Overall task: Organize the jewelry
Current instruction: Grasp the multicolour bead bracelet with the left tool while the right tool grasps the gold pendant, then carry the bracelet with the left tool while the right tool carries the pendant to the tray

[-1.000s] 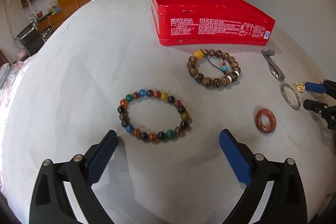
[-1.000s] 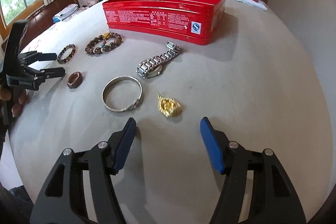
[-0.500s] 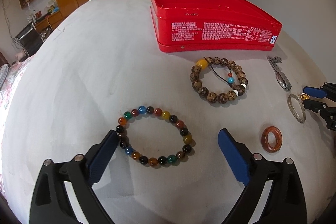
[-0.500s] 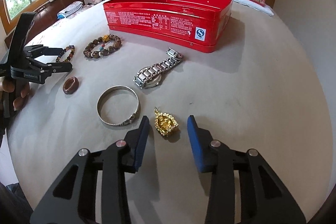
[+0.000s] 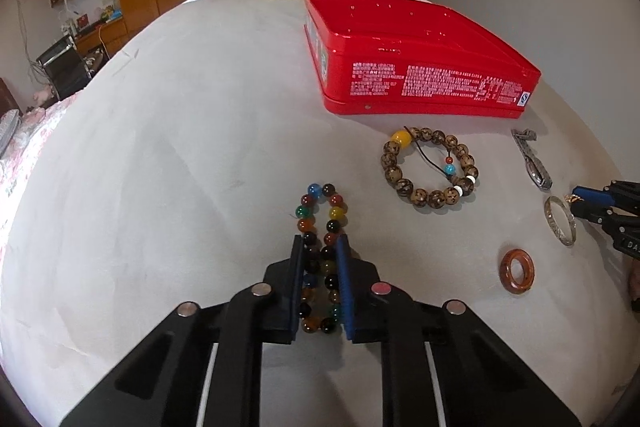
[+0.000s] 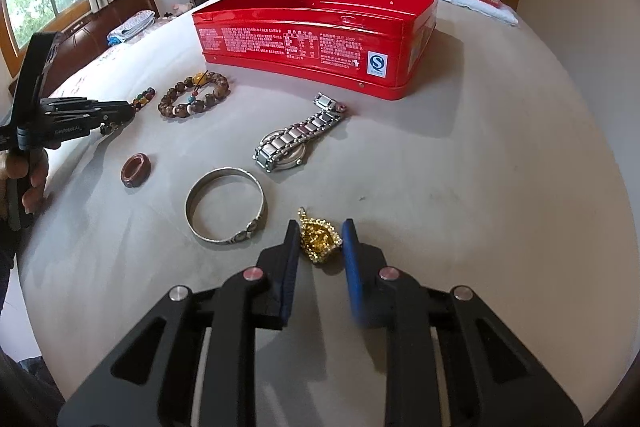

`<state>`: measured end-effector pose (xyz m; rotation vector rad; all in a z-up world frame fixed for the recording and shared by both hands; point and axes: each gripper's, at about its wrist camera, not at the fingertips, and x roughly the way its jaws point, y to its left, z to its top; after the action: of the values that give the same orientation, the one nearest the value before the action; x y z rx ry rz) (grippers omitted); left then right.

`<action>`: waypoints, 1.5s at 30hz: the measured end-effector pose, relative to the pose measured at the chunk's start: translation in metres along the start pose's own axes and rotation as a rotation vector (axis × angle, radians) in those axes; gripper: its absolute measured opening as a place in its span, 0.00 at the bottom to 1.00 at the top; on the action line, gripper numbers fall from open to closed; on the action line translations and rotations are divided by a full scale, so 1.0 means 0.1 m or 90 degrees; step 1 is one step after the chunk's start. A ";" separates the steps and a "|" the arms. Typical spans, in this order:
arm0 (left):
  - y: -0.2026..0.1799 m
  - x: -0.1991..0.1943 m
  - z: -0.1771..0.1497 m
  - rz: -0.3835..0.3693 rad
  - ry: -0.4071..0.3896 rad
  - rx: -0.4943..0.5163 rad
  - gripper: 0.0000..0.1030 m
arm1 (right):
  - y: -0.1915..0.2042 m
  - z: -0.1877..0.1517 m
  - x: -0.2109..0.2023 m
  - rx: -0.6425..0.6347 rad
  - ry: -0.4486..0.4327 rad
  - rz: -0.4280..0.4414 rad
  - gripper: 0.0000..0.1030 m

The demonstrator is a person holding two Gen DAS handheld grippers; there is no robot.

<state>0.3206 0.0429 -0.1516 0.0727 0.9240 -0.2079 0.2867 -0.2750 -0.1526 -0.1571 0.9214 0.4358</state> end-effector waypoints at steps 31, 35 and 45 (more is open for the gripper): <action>-0.28 -0.20 -0.02 -0.028 -0.011 0.056 0.47 | -0.03 -0.04 -0.10 0.030 -0.007 0.025 0.19; -0.32 -0.03 -0.02 -0.057 0.023 0.062 0.47 | -0.05 -0.06 -0.11 0.034 -0.007 0.027 0.19; -0.26 0.01 -0.03 -0.054 0.027 0.035 0.07 | -0.07 -0.07 -0.11 0.046 -0.010 0.038 0.19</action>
<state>0.3134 0.0175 -0.1534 0.0893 0.9652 -0.3110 0.2788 -0.2866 -0.1483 -0.0603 0.9267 0.4571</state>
